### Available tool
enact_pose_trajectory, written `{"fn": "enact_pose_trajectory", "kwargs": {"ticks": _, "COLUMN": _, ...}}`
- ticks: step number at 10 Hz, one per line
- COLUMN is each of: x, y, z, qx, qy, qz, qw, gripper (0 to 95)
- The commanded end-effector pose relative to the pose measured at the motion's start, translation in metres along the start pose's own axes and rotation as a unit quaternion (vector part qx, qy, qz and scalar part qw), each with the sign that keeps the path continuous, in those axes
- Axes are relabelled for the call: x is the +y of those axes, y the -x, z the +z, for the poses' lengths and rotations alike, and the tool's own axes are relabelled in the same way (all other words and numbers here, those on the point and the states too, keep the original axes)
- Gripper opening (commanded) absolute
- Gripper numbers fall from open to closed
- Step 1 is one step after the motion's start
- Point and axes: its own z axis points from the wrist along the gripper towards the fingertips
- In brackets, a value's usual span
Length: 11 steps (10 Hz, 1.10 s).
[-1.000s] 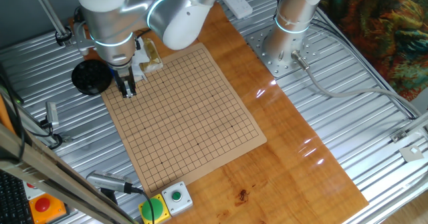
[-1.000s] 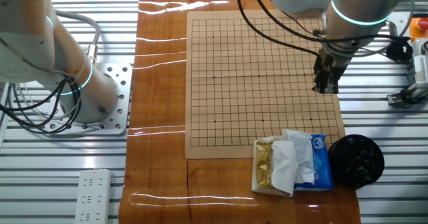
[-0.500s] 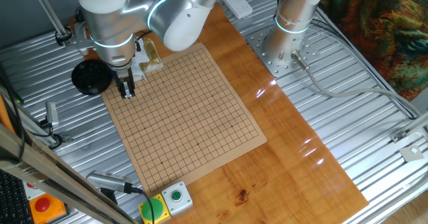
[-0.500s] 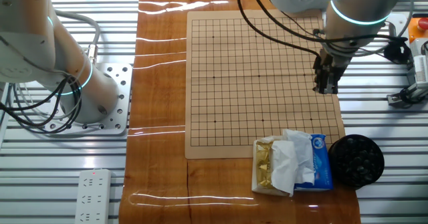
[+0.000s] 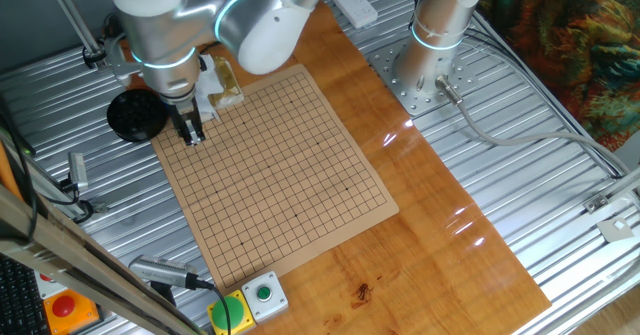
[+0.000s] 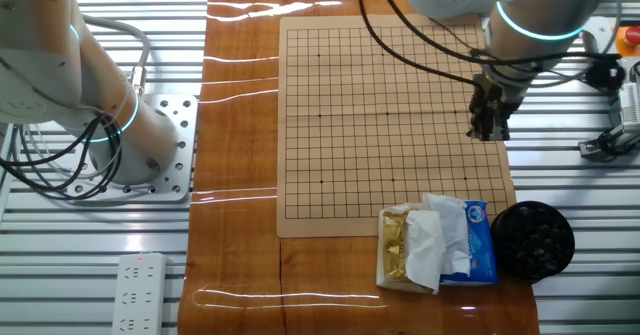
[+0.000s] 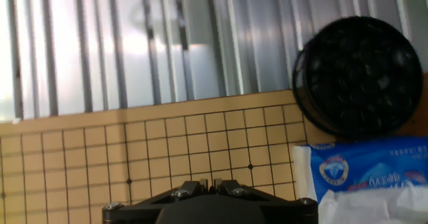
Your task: Play the first move as black on the 3-4 point in the upper right corner of the Go board
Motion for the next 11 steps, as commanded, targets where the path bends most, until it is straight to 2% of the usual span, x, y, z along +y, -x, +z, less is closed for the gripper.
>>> {"fn": "enact_pose_trajectory", "kwargs": {"ticks": 1, "x": 0.0, "y": -0.0013, "z": -0.0004, "qx": 0.004, "qy": 0.002, "qz": -0.035, "qw": 0.9994, "gripper": 0.0}}
{"fn": "enact_pose_trajectory", "kwargs": {"ticks": 7, "x": 0.0, "y": -0.0012, "z": -0.0004, "qx": -0.003, "qy": 0.001, "qz": -0.022, "qw": 0.9998, "gripper": 0.0}}
{"fn": "enact_pose_trajectory", "kwargs": {"ticks": 11, "x": 0.0007, "y": -0.0007, "z": -0.0001, "qx": -0.001, "qy": -0.001, "qz": -0.027, "qw": 0.9996, "gripper": 0.0}}
